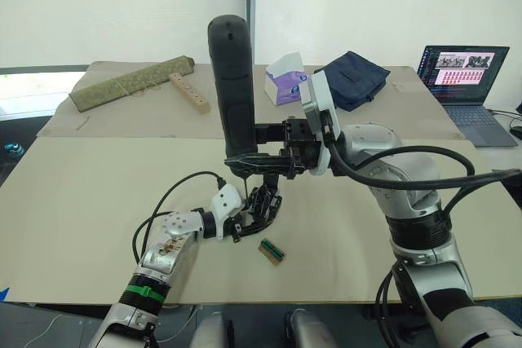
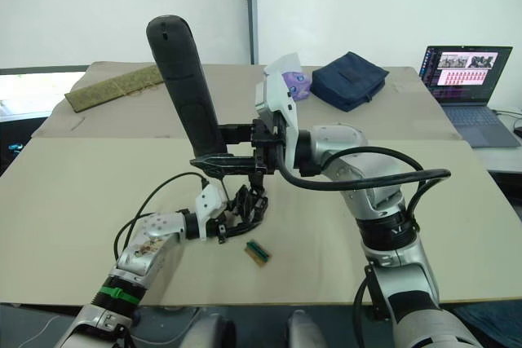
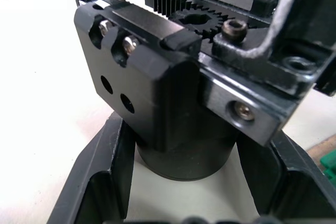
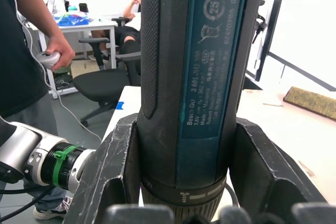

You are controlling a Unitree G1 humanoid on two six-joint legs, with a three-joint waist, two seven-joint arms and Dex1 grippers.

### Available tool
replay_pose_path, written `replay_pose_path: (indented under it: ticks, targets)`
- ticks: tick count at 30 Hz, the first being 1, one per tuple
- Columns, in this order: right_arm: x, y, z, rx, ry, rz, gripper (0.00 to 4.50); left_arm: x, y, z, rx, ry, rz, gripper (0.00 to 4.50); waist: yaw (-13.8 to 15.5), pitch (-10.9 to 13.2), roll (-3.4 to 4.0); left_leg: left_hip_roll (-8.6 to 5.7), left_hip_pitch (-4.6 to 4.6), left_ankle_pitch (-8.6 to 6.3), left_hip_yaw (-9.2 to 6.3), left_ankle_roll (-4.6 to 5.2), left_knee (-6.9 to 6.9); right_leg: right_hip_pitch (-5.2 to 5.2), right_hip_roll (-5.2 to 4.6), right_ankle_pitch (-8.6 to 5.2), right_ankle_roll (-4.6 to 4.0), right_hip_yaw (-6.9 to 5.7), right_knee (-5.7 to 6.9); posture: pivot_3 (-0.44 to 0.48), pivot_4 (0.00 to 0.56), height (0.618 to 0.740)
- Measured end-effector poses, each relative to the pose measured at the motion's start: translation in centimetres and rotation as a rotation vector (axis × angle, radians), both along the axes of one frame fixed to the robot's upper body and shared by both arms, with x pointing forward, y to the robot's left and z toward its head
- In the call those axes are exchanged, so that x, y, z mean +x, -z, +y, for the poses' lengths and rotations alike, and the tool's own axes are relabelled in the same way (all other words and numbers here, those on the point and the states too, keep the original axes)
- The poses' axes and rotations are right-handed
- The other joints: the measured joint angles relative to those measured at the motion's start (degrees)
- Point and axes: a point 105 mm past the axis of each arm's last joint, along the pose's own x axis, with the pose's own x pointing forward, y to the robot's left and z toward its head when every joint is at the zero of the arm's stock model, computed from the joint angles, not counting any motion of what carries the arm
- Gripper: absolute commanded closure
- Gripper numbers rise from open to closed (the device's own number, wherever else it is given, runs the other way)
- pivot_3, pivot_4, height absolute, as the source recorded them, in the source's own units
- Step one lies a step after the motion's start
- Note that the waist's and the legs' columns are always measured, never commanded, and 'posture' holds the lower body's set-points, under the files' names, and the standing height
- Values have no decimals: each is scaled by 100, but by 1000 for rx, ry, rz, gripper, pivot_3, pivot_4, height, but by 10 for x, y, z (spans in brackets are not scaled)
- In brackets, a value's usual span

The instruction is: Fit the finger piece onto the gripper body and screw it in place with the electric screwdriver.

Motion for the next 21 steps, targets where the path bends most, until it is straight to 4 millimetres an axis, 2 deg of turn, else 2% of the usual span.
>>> replay_pose_path:
  ticks: [21]
  targets:
    - [3,4,-3,-24,24,-3,2572,0,0,0,0,0,2,2223,0,0,0,0,0,0,0,0,0,0,0,0,0,0,0,0,150,740]
